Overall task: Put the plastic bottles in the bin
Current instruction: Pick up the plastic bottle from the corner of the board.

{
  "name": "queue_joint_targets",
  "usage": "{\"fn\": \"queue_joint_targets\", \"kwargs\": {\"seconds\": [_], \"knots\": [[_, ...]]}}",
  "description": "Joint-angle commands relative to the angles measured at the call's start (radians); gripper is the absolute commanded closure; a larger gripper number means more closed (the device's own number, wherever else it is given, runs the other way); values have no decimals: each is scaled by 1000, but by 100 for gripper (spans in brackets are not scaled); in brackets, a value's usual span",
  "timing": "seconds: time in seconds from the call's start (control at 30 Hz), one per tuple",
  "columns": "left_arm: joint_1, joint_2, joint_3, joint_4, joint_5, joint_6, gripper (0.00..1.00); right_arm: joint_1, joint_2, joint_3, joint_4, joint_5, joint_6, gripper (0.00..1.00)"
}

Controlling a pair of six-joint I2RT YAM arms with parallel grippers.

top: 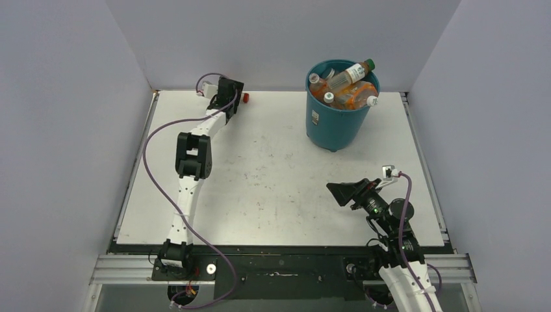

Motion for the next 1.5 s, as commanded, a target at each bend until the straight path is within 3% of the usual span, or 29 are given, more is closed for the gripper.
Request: {"fn": "queue_joint_targets", "kwargs": {"seconds": [0.0, 0.1, 0.5, 0.8, 0.83, 0.97, 1.07, 1.17, 1.3, 1.47], "knots": [[-3, 96, 98, -25, -13, -66, 13, 8, 14, -6, 82, -5, 12, 4], [-7, 161, 142, 0, -2, -103, 21, 8, 26, -11, 82, -2, 4, 4], [-6, 338, 346, 42, -20, -181, 30, 11, 127, -47, 150, 9, -13, 4], [-7, 371, 354, 162, -17, -192, 53, 14, 209, -72, 226, 5, -19, 4], [-6, 362, 342, 158, -15, -188, 51, 13, 210, -75, 228, 6, -21, 4], [18, 199, 119, 197, -47, -149, 23, 14, 206, -73, 221, 15, -34, 4], [46, 83, -42, 224, -73, -120, 17, 14, 201, -74, 221, 18, -39, 4], [70, 21, -93, 156, -109, -94, 16, 22, 198, -74, 224, 24, -43, 4], [93, 61, 18, -18, -125, -71, 17, 30, 199, -68, 212, 33, -56, 4], [91, 259, 336, -93, -54, -92, 30, 33, 220, -59, 206, 45, -71, 4]]}}
